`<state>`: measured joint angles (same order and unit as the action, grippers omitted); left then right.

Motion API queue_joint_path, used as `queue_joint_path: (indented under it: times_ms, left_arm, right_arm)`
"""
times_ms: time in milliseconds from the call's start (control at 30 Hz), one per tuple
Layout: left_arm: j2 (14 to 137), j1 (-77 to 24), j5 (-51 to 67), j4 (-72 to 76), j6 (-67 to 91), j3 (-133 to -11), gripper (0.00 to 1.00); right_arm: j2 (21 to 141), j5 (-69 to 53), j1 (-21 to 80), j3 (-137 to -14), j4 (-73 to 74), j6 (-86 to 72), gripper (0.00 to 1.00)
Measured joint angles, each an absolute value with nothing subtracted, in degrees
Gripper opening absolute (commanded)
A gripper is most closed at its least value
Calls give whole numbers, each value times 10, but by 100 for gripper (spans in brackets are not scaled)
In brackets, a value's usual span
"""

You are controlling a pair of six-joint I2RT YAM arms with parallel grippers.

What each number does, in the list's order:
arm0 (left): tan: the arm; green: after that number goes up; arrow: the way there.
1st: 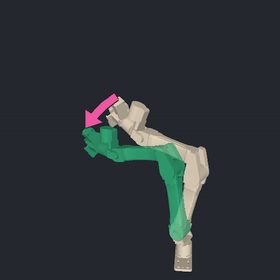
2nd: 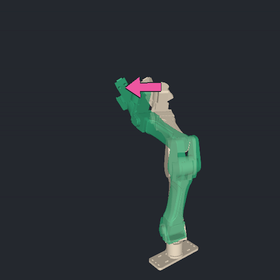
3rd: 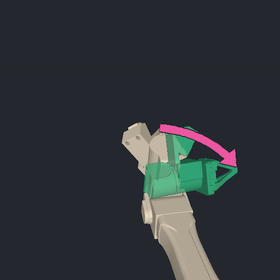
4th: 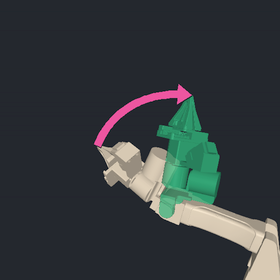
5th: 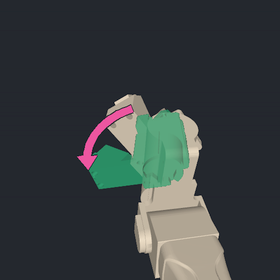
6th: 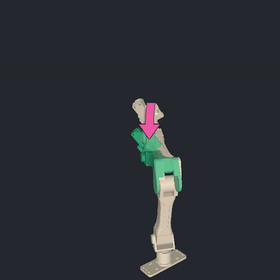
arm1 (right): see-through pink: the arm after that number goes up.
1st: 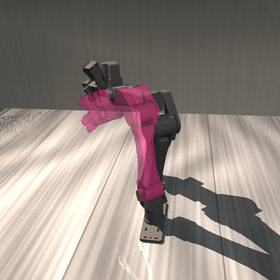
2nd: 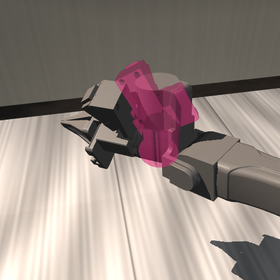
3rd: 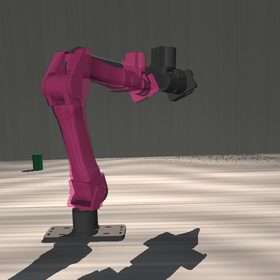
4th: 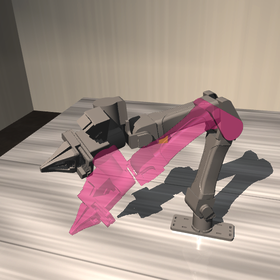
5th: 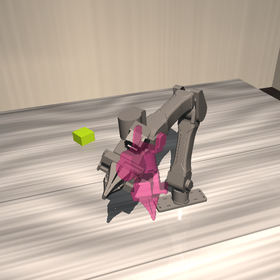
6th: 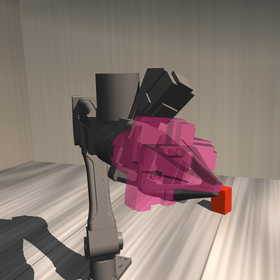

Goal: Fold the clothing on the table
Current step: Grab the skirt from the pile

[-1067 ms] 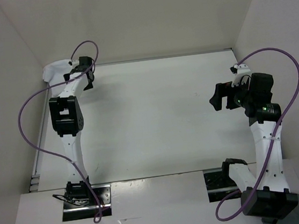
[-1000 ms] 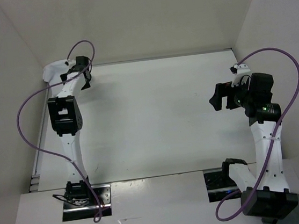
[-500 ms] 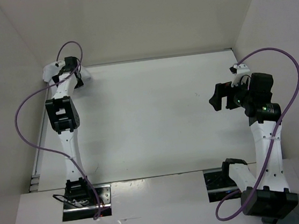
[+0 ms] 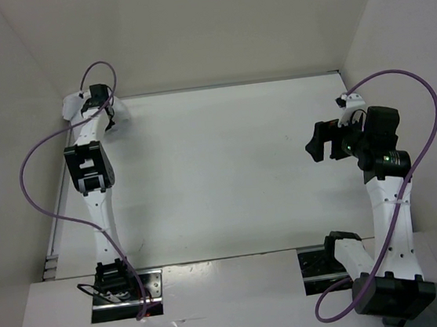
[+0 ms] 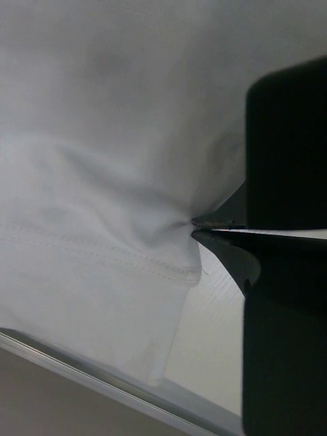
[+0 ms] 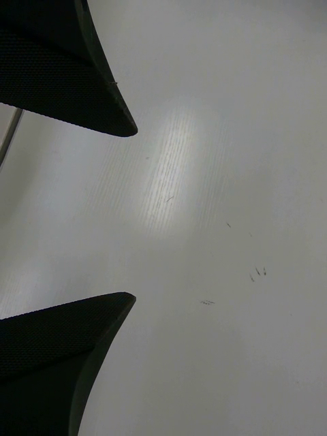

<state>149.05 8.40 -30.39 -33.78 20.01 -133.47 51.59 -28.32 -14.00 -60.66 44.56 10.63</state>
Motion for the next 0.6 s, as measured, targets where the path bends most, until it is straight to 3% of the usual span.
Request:
queue_joint_path:
  times_ms: [133,333,600]
  left_arm:
    - [1486,83,-301,-328,200,-1322,0]
    - [1405,60,-286,-296,213,-1189,0]
    - [1305,-73,-265,-294,206,-1083,0]
  right_arm:
    - [516,-283,-140,-607,446,106,100]
    - [515,-283,-140,-607,446,106,100]
    - [509,-283,-140,-607,445,106,100]
